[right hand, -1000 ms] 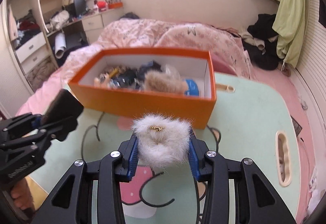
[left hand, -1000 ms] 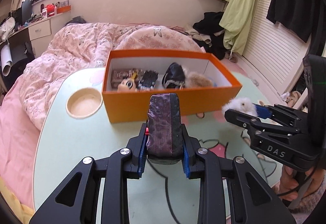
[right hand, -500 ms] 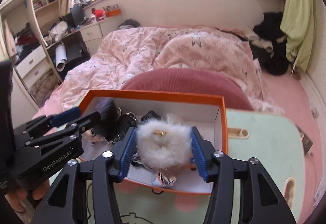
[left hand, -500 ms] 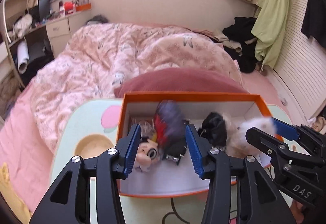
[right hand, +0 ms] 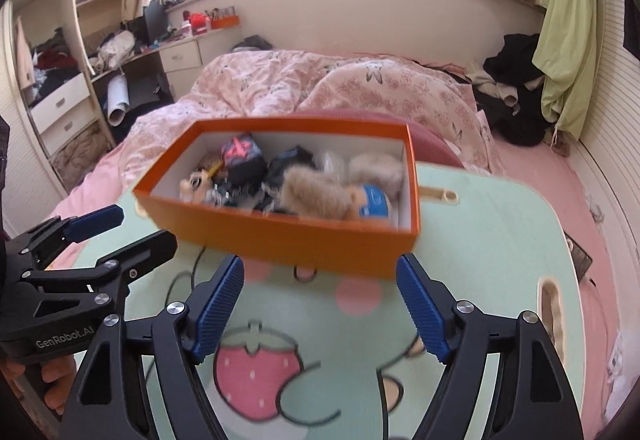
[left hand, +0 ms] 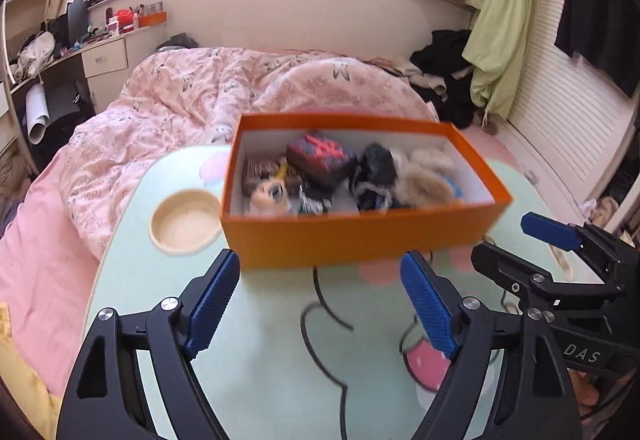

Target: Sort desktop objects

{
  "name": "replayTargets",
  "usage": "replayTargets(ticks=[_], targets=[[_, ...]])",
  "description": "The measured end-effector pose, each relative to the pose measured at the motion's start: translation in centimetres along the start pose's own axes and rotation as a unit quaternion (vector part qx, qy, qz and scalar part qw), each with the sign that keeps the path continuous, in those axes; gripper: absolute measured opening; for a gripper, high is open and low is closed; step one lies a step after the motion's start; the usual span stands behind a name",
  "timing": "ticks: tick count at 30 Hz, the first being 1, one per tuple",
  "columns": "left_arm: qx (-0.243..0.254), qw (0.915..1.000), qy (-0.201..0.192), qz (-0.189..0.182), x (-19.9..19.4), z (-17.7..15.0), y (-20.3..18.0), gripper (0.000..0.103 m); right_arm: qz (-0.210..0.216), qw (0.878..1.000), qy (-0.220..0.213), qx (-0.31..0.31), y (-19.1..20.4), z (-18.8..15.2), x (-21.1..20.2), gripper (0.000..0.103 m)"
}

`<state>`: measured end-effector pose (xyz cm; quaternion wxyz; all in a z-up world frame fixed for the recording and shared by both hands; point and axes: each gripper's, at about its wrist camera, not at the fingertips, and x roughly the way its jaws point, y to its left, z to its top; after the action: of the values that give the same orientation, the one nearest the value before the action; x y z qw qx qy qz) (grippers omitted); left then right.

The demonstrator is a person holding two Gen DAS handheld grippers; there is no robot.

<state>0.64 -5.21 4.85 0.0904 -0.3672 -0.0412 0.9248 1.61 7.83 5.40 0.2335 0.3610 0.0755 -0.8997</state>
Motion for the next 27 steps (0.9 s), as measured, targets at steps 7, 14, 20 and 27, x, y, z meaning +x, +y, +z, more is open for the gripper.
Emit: replayTargets(ticks=[7,14,20,27], targets=[[0.022,0.9988,0.043,0.009,1.8,-3.5,-1.6,0.083,-0.036,0.999,0.034,0.004,-1.0,-4.4,0.6,0.080],[0.032,0.9966,0.067,0.036,3.1,-4.4,-1.9,0.099,-0.063,0.995,0.072,0.034,-2.8,-6.0,2.6,0.103],[0.027,0.9962,0.072,0.040,3.2,-4.3,-1.6,0.103,-0.061,0.996,0.061,0.026,-2.8,-6.5,2.3,0.103],[0.027,0.9962,0.073,0.039,3.1,-4.3,-1.7,0.103,-0.061,0.996,0.061,0.026,-2.8,-6.5,2.3,0.103]])
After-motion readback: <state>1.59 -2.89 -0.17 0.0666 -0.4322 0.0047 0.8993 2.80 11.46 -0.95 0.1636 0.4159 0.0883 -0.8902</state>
